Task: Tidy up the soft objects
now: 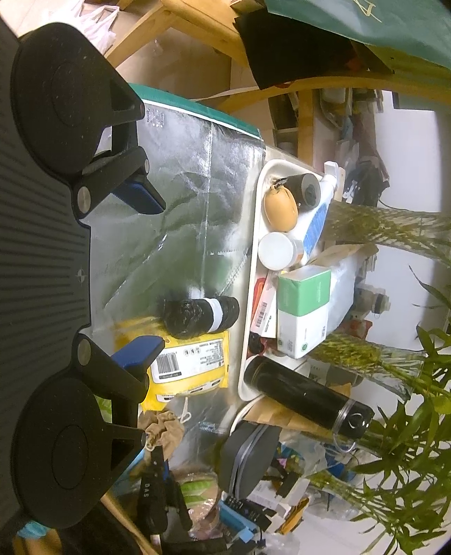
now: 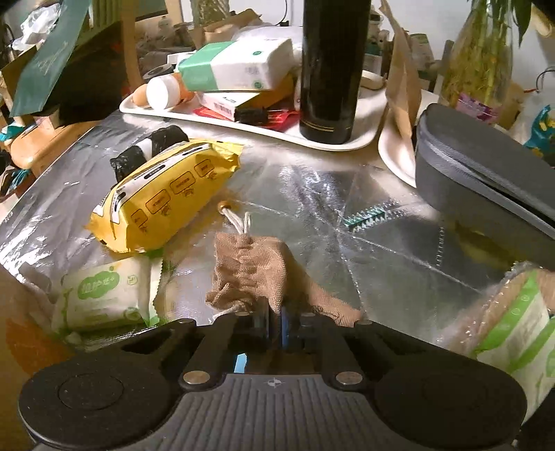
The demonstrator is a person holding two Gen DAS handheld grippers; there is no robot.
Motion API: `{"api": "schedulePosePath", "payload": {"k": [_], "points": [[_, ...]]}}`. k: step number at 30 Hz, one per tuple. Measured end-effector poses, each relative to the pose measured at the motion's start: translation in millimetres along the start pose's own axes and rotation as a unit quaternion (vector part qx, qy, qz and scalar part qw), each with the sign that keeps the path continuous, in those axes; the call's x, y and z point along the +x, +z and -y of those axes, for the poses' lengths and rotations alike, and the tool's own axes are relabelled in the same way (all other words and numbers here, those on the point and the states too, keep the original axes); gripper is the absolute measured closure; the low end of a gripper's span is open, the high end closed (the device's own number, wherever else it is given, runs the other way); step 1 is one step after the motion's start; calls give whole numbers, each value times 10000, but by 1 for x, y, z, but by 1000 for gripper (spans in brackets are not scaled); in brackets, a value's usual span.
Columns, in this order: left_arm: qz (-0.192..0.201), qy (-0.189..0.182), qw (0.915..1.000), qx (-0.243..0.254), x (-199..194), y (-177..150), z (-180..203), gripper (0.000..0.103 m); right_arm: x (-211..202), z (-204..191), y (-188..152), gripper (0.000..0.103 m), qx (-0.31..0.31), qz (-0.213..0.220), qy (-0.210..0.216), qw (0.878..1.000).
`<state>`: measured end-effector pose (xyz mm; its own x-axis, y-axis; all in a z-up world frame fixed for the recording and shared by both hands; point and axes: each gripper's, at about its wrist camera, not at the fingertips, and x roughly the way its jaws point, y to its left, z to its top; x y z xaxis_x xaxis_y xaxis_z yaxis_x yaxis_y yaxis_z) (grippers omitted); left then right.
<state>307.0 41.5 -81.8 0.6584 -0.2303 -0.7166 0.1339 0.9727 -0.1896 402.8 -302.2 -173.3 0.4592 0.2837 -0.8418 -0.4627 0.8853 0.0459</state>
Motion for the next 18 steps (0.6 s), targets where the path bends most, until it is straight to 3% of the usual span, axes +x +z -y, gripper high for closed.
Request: {"api": "schedulePosePath", "payload": {"k": [9, 18], "points": [[67, -43, 10000, -34, 0, 1, -1, 26, -43, 6, 14, 99, 123, 701, -401, 9967], [121, -60, 9998, -151, 1, 6, -3, 26, -91, -5, 23, 99, 183, 1141, -646, 9912]]}}
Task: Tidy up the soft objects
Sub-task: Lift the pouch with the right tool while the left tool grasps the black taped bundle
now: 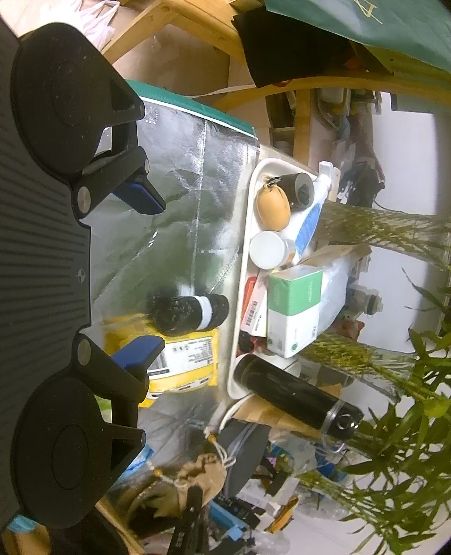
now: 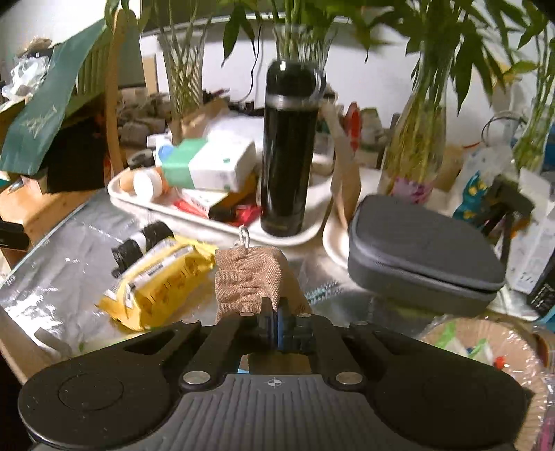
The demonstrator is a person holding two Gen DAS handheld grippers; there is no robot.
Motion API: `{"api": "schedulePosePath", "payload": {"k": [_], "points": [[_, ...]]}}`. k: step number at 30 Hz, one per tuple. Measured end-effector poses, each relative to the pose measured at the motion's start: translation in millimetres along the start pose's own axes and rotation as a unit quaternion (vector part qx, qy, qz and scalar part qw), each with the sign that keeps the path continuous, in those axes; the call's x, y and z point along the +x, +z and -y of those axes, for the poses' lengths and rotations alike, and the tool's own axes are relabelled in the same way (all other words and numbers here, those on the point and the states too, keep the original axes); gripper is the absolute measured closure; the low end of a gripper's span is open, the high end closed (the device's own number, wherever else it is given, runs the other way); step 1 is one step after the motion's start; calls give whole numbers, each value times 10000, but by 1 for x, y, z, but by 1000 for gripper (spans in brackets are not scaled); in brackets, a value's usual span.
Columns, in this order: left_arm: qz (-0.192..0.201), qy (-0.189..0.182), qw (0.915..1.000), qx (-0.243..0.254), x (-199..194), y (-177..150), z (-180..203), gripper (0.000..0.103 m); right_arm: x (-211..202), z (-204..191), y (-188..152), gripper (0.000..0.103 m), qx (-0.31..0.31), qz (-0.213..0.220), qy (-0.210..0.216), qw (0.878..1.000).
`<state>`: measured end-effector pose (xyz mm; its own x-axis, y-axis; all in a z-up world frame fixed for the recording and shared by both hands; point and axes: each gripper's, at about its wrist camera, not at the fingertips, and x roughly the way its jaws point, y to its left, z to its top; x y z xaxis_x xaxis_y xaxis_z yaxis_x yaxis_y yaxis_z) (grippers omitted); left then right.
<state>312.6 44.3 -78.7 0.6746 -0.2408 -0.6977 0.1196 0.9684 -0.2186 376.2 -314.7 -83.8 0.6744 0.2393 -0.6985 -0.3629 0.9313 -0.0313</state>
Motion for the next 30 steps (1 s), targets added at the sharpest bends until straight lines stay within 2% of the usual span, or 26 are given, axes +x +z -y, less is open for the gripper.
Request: {"api": "schedulePosePath", "payload": {"k": [3, 11, 17, 20, 27, 29, 30], "points": [[11, 0, 9998, -178, 4, 4, -2, 26, -17, -3, 3, 99, 88, 154, -33, 9998], [-141, -239, 9994, -202, 35, 22, -4, 26, -52, -14, -1, 99, 352, 390, -57, 9986], [-238, -579, 9972, -399, 64, 33, -15, 26, -74, -13, -6, 99, 621, 615, -37, 9962], [-305, -862, 9947, -478, 79, 36, -17, 26, -77, -11, -7, 99, 731, 661, 10, 9951], [-553, -1089, 9915, -452, 113, 38, -10, 27, -69, -11, -6, 99, 737, 623, 113, 9953], [-594, -1144, 9906, -451, 121, 39, -8, 30, -68, -12, -4, 99, 725, 629, 162, 9953], [-624, -1184, 9899, -458, 125, 40, -7, 36, -67, -12, -4, 99, 710, 622, 184, 9954]]}}
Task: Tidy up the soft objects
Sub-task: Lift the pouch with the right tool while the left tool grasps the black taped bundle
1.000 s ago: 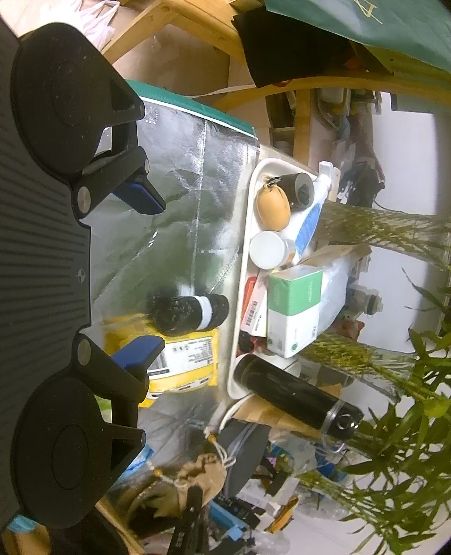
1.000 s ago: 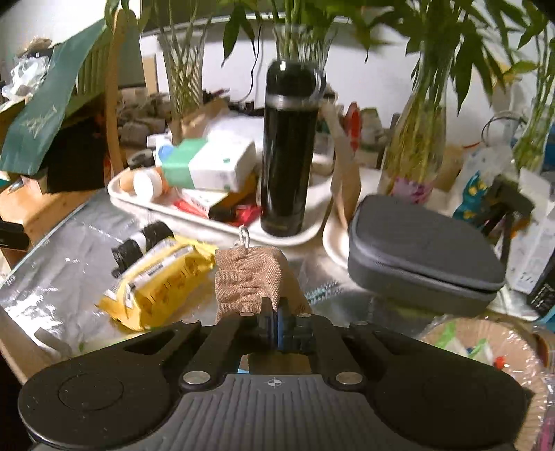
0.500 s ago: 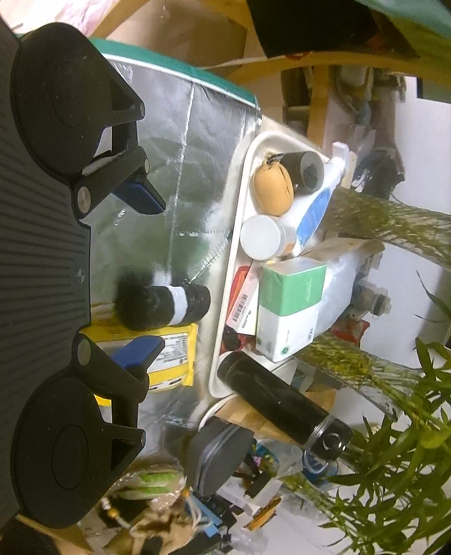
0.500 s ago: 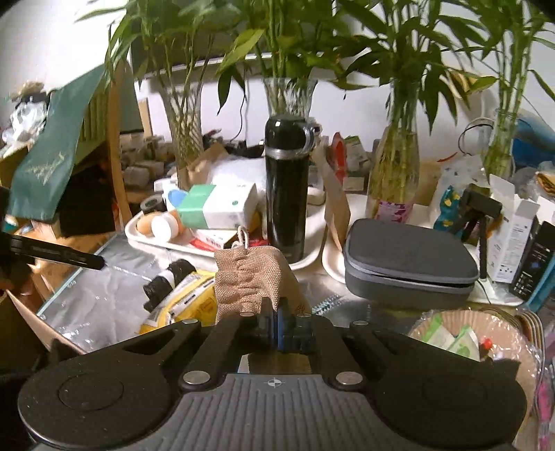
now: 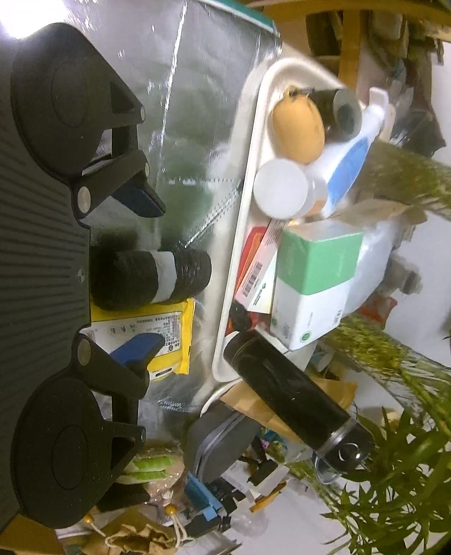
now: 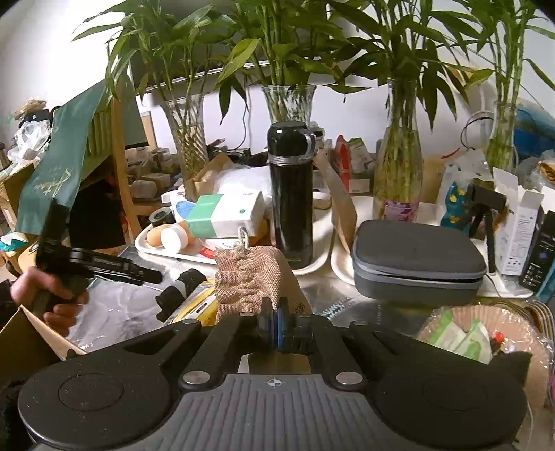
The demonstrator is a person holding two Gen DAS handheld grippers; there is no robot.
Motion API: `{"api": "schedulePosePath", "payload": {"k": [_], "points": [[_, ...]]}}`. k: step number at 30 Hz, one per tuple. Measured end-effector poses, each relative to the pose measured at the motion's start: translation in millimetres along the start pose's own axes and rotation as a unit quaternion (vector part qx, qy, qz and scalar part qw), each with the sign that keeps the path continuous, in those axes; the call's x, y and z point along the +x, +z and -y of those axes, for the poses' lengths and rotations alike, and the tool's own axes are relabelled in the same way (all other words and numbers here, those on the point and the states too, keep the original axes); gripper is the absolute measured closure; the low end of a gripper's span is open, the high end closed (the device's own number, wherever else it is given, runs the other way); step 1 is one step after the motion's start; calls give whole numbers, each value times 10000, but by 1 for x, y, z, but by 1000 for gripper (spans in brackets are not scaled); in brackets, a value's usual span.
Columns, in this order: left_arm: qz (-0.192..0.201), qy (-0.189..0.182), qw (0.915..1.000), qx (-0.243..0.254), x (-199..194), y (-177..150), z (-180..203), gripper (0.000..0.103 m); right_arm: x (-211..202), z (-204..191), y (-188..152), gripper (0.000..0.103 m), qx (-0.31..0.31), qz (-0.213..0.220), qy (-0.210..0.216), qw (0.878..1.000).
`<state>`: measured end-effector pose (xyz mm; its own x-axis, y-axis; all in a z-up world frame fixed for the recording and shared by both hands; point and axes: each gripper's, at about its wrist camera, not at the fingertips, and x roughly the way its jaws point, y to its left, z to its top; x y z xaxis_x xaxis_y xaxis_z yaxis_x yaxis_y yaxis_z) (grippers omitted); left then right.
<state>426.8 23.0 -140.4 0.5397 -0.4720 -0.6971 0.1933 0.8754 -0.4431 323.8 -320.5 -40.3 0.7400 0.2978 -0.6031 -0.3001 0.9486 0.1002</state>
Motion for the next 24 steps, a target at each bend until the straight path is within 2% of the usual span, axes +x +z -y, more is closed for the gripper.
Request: {"api": "schedulePosePath", "payload": {"k": [3, 6, 7, 10, 19, 24], "points": [[-106, -128, 9998, -49, 12, 2, 0, 46, 3, -2, 1, 99, -29, -39, 70, 10000], [-203, -44, 9998, 61, 25, 2, 2, 49, 5, -3, 1, 99, -49, -41, 131, 9999], [-242, -57, 9997, 73, 28, 2, 2, 56, 5, -3, 2, 99, -53, -37, 147, 9999], [-345, 17, 9993, 166, 37, 1, 3, 60, 7, -1, 3, 99, -52, -33, 182, 9998], [-423, 46, 9987, 269, 42, 1, 5, 62, 7, -2, 4, 99, -56, -39, 164, 9998], [-245, 46, 9981, 557, 26, 3, 12, 62, 4, -1, 5, 99, -11, -28, 111, 9999]]}}
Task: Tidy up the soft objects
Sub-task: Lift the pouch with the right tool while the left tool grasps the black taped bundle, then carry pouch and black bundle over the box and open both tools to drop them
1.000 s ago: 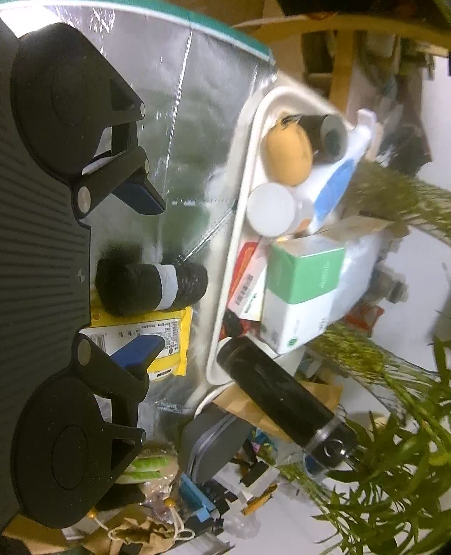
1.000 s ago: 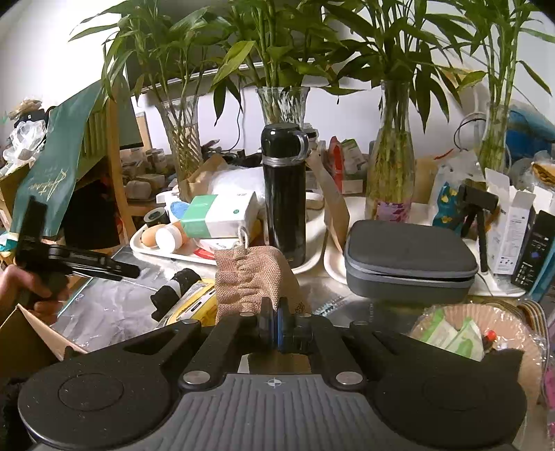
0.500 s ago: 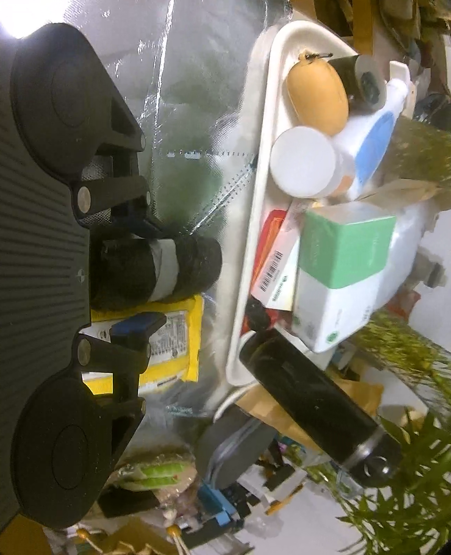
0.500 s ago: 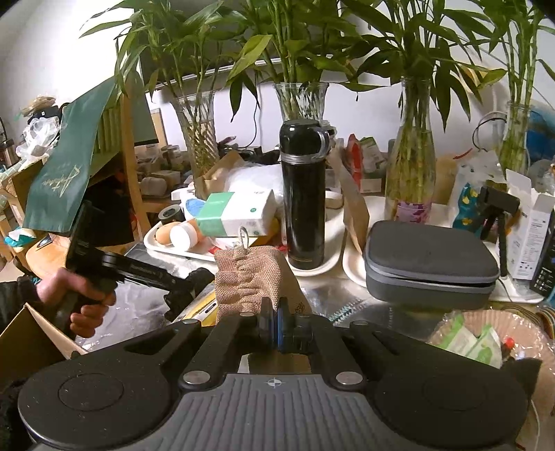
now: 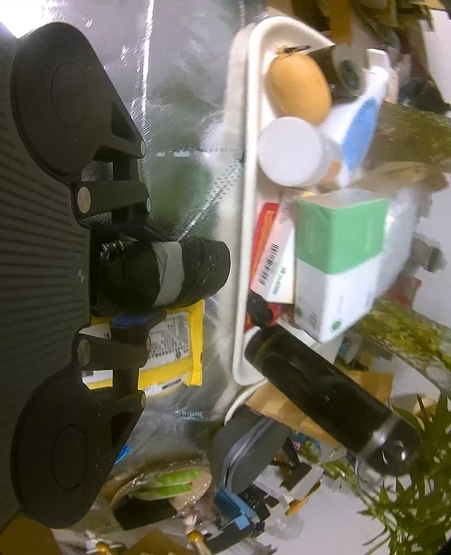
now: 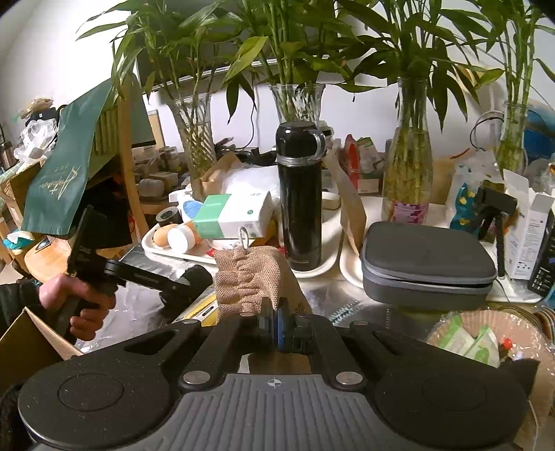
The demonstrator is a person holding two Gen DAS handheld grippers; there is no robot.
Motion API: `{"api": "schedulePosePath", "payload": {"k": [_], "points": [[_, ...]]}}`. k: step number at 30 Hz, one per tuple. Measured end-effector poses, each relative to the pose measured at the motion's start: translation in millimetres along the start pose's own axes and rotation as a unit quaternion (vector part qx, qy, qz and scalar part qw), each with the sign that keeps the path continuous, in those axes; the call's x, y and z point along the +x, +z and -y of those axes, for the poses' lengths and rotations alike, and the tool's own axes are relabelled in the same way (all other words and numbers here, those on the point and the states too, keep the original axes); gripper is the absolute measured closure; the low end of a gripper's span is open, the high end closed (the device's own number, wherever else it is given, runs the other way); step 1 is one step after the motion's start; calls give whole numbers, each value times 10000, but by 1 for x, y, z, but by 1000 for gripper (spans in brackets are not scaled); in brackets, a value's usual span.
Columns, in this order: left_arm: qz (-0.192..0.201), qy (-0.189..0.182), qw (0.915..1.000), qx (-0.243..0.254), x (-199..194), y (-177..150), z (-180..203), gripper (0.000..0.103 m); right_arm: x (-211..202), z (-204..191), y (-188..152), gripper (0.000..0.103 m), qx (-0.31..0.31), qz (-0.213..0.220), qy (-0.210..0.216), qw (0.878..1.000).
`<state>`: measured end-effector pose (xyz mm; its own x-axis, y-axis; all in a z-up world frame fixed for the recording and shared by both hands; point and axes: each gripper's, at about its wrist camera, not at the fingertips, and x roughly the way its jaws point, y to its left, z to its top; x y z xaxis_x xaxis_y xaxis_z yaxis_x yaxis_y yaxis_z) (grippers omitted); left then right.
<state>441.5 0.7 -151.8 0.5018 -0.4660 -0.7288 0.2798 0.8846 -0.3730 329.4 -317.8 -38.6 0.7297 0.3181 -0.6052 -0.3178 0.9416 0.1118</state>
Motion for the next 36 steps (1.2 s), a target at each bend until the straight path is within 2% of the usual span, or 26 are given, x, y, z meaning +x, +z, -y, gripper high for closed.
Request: {"api": "schedulePosePath", "payload": {"k": [7, 15, 25, 36], "points": [[376, 192, 9989, 220, -31, 5, 6, 62, -8, -9, 3, 99, -138, 46, -50, 9999], [597, 657, 9924, 851, -74, -3, 24, 63, -22, -25, 5, 99, -379, 175, 82, 9991], [862, 944, 9905, 505, -156, -10, 34, 63, -62, -37, -1, 99, -184, 542, 310, 9979], [1052, 927, 9887, 539, -233, -32, 83, 63, -114, -68, -6, 99, -293, 806, 524, 9949]]}}
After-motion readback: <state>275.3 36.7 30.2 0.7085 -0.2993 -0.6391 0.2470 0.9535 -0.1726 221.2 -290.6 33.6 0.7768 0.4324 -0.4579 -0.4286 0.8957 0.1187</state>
